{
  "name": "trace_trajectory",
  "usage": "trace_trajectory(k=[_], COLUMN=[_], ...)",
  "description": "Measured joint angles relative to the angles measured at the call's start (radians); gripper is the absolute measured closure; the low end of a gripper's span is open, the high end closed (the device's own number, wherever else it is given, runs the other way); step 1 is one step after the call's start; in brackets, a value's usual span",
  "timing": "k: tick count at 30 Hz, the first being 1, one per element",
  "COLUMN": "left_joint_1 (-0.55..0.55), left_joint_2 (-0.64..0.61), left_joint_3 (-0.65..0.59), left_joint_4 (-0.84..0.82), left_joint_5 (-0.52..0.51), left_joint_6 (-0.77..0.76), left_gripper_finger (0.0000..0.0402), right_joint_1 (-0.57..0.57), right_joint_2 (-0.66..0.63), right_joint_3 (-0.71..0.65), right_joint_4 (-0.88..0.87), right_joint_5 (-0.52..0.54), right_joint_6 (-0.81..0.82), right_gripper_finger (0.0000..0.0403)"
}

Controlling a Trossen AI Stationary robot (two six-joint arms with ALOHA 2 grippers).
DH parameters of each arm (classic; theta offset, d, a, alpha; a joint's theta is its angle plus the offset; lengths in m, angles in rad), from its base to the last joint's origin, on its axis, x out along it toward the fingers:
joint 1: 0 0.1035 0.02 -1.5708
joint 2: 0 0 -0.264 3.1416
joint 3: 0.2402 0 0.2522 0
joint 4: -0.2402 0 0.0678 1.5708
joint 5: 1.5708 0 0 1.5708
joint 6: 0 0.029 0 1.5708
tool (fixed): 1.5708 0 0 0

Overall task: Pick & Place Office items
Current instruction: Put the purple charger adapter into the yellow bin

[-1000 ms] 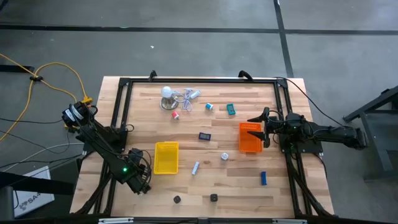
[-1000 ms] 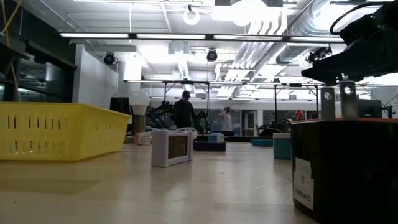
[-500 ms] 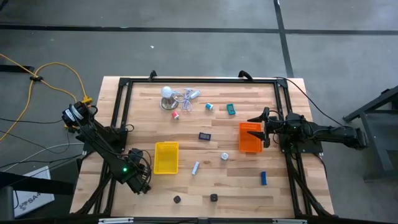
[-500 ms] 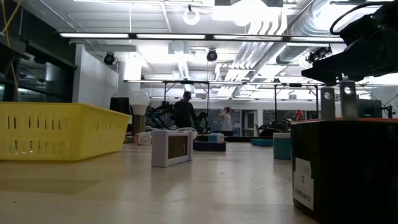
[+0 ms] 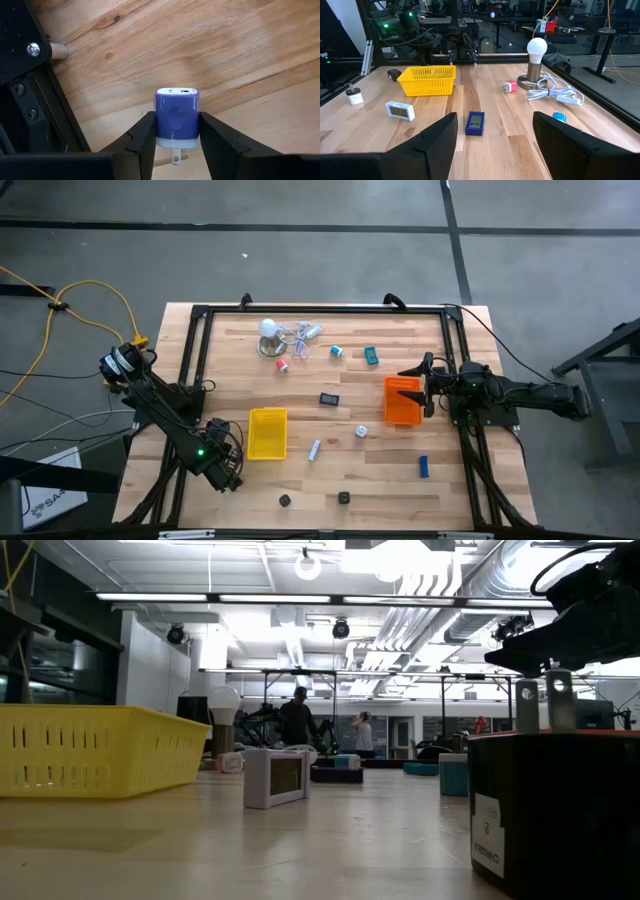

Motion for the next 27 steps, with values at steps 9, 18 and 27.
trace_trajectory(k=[9, 18, 27], left_joint_1=[-0.004, -0.004, -0.031], left_joint_2=[-0.016, -0.135, -0.268], left_joint_3=[0.0, -0.001, -0.001], left_joint_4=[-0.002, -0.052, -0.096], left_joint_5=[-0.003, -0.075, -0.205], left_joint_6=[0.0, 0.024, 0.086], left_gripper_finger=[0.0277, 0.0278, 0.0278], right_joint_1=[0.0, 0.0, 0.0], right_joint_2=[0.0, 0.0, 0.0], right_joint_3=[0.0, 0.0, 0.0], right_joint_4=[0.0, 0.0, 0.0], right_joint_5=[0.0, 0.0, 0.0], right_joint_6=[0.0, 0.0, 0.0], right_gripper_finger=[0.0155, 0.0155, 0.0155])
